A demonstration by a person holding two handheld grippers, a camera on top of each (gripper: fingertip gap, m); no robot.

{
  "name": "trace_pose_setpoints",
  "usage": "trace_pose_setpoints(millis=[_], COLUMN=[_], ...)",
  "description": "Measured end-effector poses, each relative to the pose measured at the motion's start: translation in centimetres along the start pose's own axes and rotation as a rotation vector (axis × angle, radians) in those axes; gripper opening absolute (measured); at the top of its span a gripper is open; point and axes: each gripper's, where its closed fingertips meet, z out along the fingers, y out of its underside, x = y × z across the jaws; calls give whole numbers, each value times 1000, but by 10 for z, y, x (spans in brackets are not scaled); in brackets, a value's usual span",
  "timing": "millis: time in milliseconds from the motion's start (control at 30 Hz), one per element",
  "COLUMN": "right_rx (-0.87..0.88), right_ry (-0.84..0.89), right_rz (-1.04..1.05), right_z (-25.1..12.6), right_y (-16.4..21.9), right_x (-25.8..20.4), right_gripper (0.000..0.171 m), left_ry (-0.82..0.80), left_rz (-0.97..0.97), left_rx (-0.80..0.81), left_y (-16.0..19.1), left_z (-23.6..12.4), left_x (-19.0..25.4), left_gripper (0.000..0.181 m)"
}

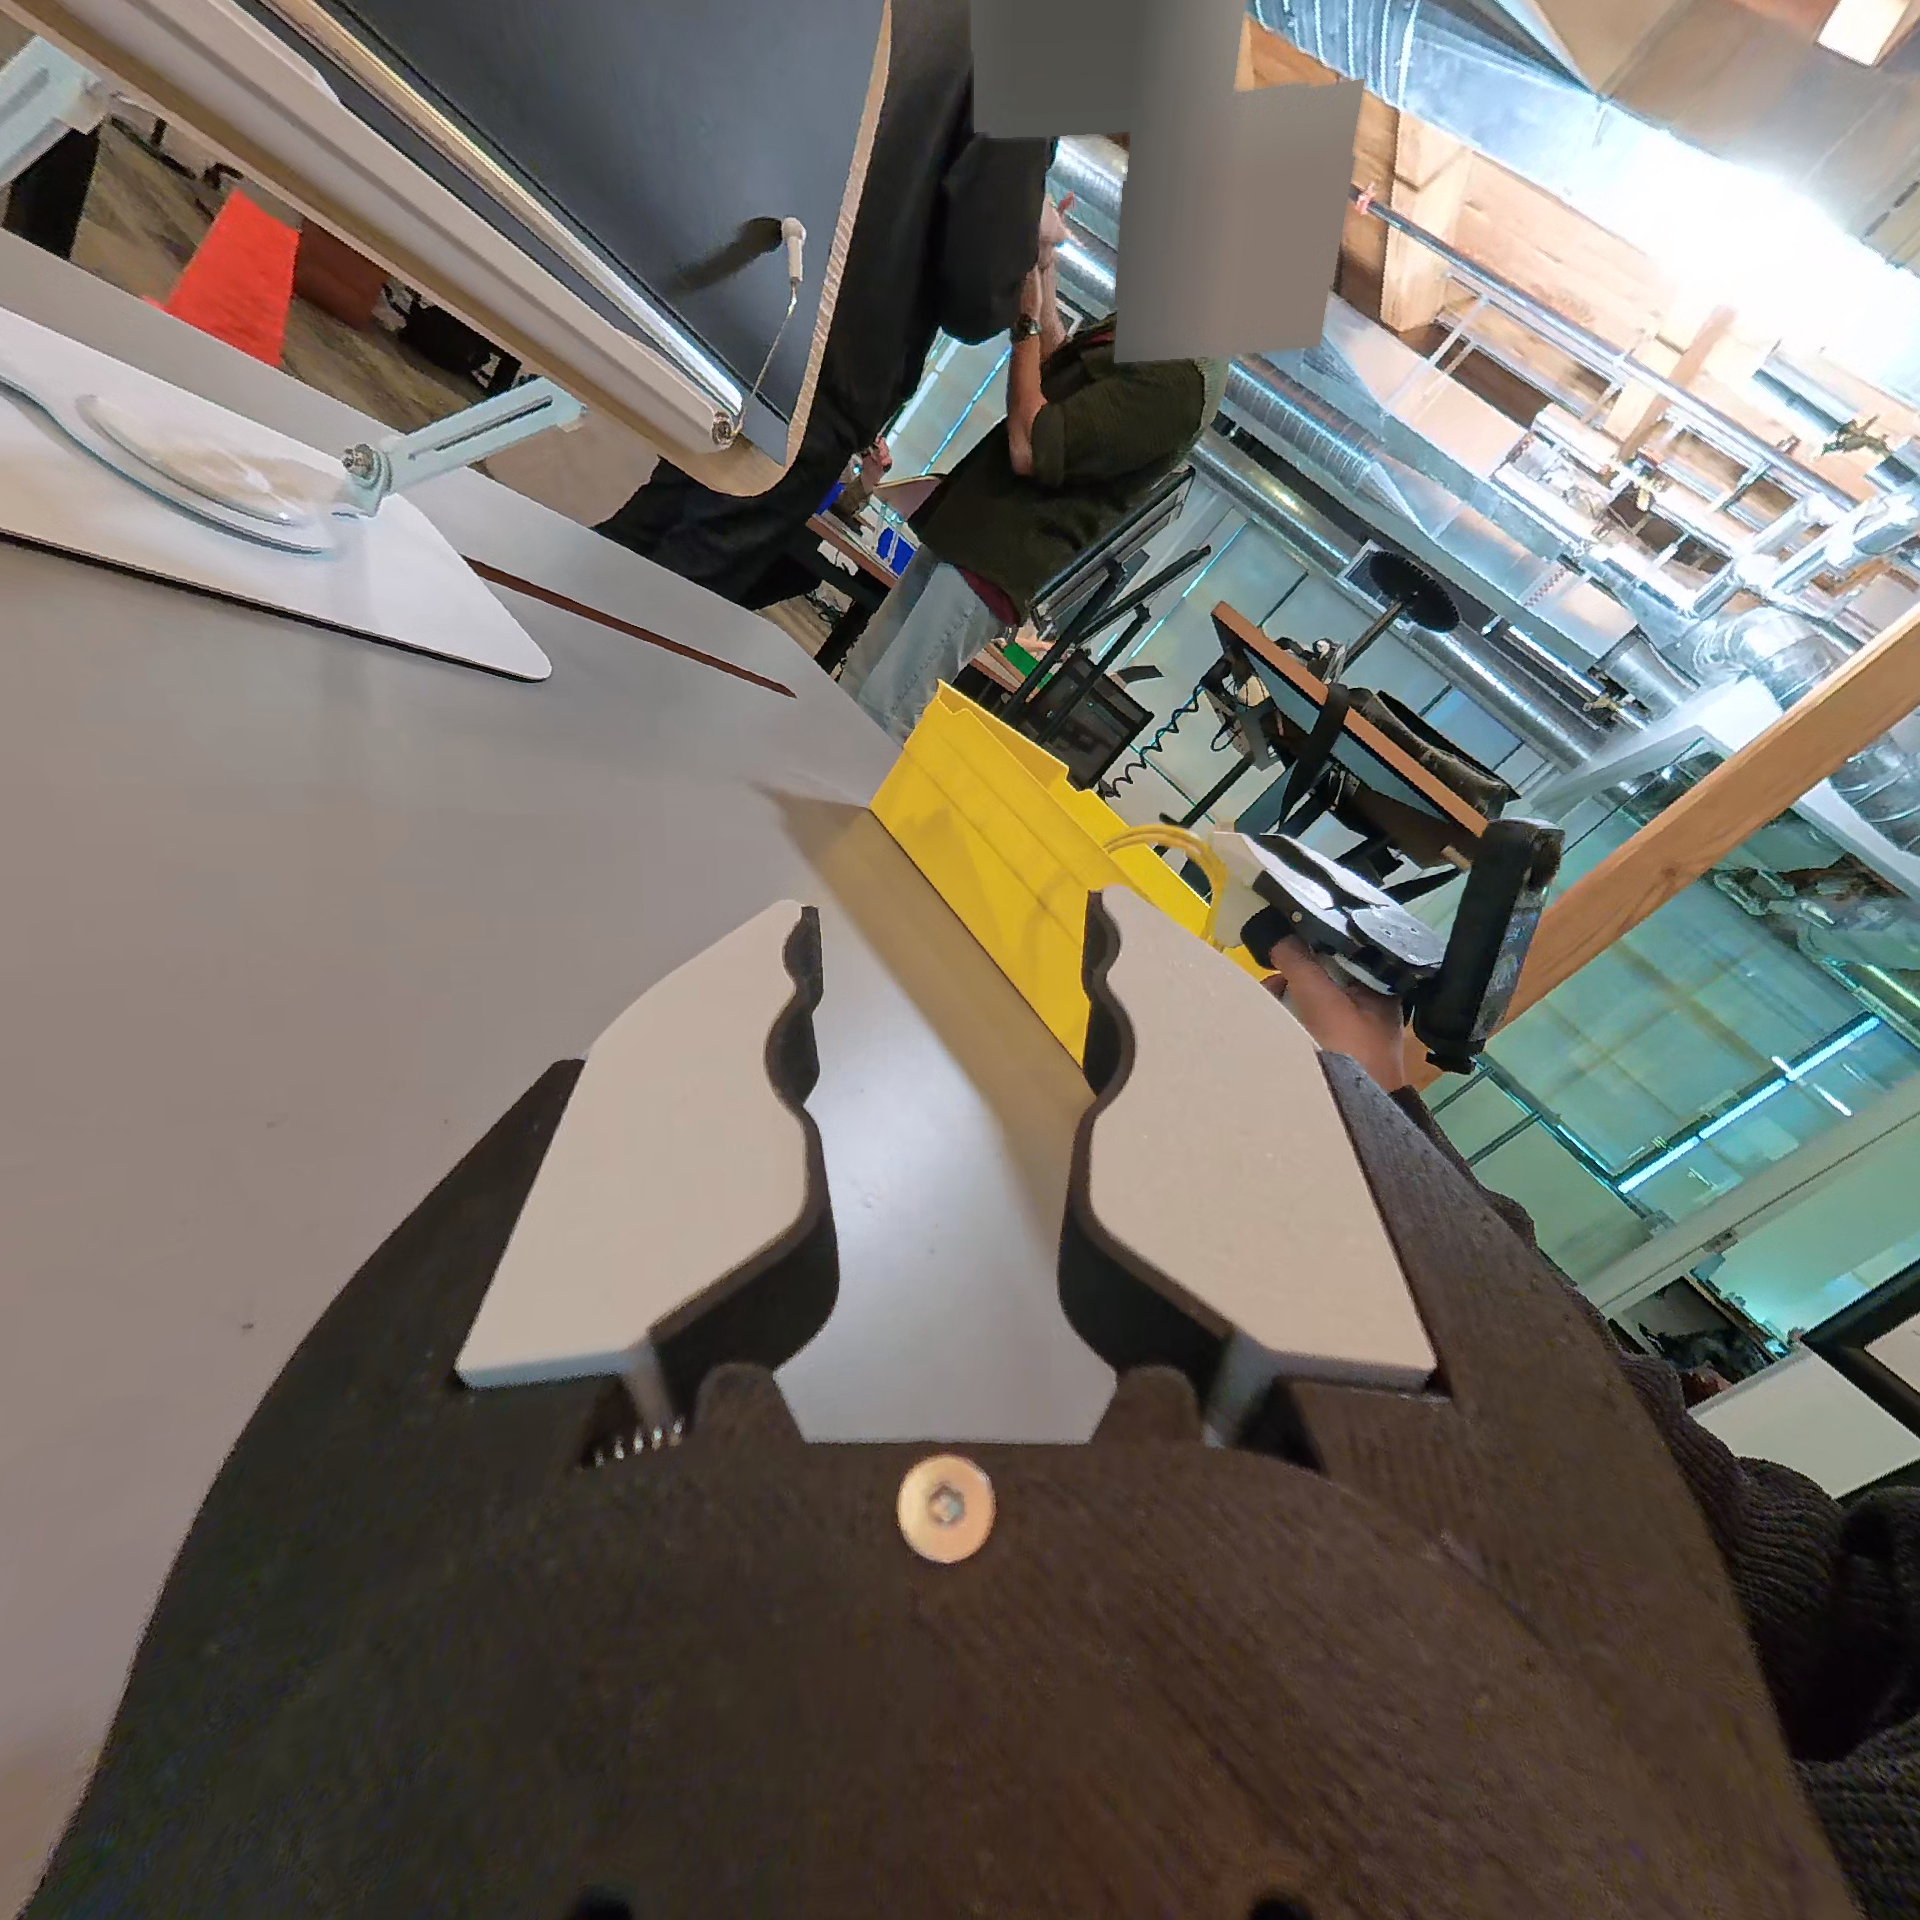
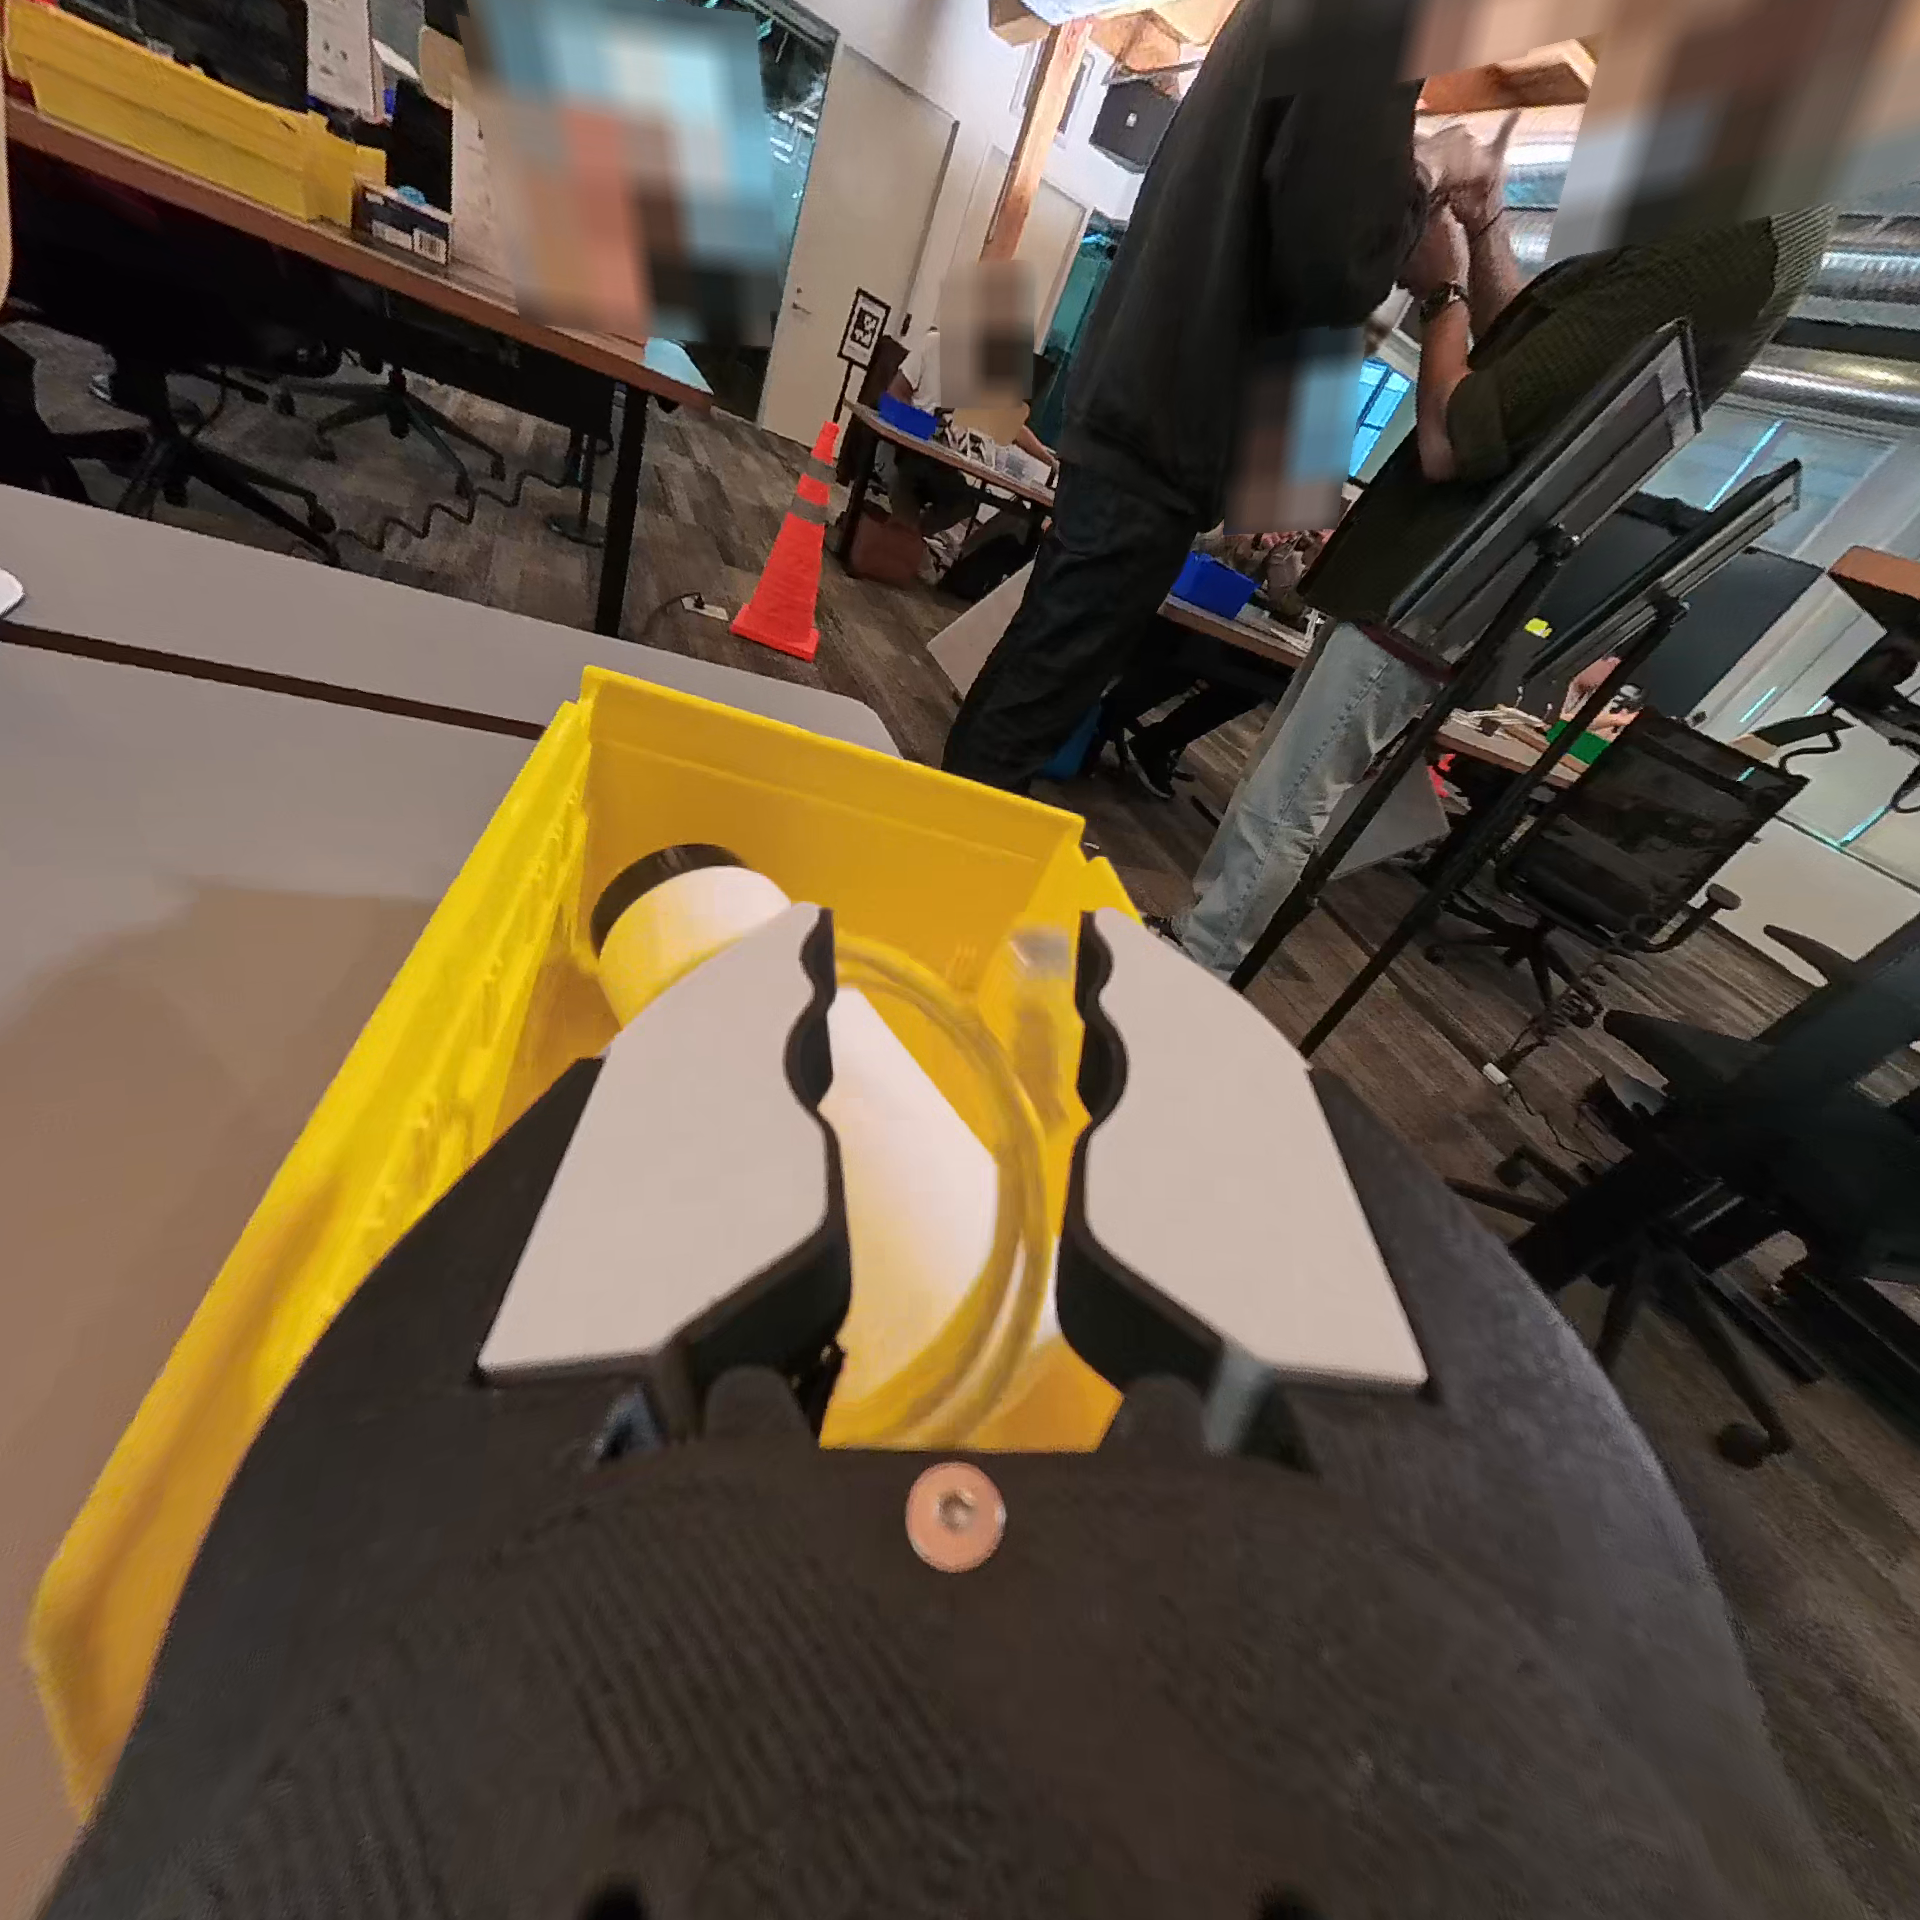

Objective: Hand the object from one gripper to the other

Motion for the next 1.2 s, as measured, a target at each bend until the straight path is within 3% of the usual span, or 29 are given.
trace_pose_setpoints(millis=[267,467,700,933,1200], right_rx=[94,223,360,186,66], right_ry=[1,-65,-512,-982,-1124], right_rz=[89,102,251,276,420], right_z=[-9,-25,-74,-116,-120], right_y=[-14,-45,-96,-72,-60], right_x=[9,-8,-121,-245,-256], right_gripper=[39,35,33,23,23], left_ry=[-5,-9,-18,-17,-36], left_rz=[-7,-6,0,-16,32], left_rx=[6,3,-8,2,11], left_y=[-1,0,3,0,-4], left_z=[-1,0,1,0,-2], left_x=[-1,-2,-4,-5,-6], left_gripper=[49,49,49,49,48])
